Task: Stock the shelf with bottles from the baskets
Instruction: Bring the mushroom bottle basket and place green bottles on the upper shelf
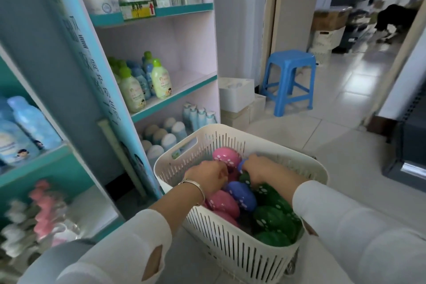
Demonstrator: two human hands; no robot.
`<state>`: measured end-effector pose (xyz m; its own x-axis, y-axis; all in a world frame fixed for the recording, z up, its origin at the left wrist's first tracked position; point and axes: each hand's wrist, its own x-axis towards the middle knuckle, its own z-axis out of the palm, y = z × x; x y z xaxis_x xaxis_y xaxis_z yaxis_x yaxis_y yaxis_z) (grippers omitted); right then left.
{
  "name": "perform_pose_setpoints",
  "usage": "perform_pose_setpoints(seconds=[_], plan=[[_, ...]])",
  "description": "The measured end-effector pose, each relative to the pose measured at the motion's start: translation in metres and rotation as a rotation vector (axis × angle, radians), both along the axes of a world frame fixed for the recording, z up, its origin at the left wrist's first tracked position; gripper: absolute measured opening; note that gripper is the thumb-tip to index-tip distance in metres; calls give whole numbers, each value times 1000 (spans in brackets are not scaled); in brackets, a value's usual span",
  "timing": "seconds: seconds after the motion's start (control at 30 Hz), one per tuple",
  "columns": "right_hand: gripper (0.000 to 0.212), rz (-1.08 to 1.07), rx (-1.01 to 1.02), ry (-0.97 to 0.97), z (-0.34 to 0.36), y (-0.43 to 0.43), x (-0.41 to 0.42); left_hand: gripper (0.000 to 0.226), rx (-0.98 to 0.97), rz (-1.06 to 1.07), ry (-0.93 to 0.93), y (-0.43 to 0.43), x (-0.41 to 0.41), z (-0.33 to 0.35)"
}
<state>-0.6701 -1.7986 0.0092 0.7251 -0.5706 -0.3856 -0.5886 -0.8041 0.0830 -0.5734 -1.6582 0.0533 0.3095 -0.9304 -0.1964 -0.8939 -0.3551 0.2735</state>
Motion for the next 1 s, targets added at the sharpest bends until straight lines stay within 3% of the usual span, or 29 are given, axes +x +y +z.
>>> perform_pose_setpoints(seconds=[0.17,0.33,0.47,0.67,0.73,0.83,0.9,1.0], plan=[[61,-26,23,3,57,-3,5,26,-51,2,13,4,8,13],[63,-39,102,-156,120,16,17,46,-144,55,62,21,19,31],[57,-141,400,-425,151,36,36,57,-225,117,117,43,33,51],[40,-29,760,-637,169,87,87,81,-451,359,408,89,71,63],[37,19,830,-677,176,104,102,72,-546,383,553,110,91,65],[41,87,903,-771,187,128,123,30,-590,406,753,141,108,74],[44,117,897,-863,192,145,139,12,-639,448,757,156,115,81],[43,121,950,-966,197,168,158,23,-759,515,674,172,129,90]])
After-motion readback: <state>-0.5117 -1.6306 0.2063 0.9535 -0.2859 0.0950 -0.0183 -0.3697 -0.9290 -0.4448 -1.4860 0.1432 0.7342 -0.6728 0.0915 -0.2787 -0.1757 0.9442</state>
